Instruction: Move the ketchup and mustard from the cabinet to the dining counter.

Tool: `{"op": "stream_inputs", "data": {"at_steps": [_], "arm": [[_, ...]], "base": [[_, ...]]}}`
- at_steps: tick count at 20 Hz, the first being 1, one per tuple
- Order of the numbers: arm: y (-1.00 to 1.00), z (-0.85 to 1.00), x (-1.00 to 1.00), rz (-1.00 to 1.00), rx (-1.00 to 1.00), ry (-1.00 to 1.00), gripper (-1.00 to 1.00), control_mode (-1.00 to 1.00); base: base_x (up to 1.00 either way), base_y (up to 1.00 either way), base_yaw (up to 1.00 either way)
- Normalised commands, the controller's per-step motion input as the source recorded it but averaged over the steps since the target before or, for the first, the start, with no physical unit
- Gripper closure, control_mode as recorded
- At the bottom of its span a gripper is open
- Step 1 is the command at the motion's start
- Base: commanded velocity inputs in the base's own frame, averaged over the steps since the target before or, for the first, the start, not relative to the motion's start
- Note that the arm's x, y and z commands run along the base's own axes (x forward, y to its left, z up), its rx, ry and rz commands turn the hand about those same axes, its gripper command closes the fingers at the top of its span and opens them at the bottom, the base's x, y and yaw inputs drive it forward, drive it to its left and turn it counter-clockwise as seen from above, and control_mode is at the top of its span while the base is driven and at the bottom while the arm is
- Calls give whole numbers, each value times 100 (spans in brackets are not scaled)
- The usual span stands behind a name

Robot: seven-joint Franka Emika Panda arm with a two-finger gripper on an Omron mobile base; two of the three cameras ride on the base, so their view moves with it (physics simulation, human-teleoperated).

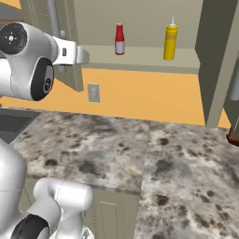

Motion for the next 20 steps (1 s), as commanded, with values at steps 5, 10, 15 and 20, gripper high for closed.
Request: {"op": "stream_inputs", "data": {"at_steps": [5, 10, 15, 20], "arm": [[-4, 0, -49, 3, 0, -3, -100, -100], [-43, 18, -96, 13, 0, -11, -100, -100], [-92, 27, -84, 7, -1, -13, -100, -100], [-86, 8, -40, 5, -12, -8, -100, -100]], "base": [[0, 0, 0], [0, 0, 0], [0, 0, 0], [0, 0, 0]]}}
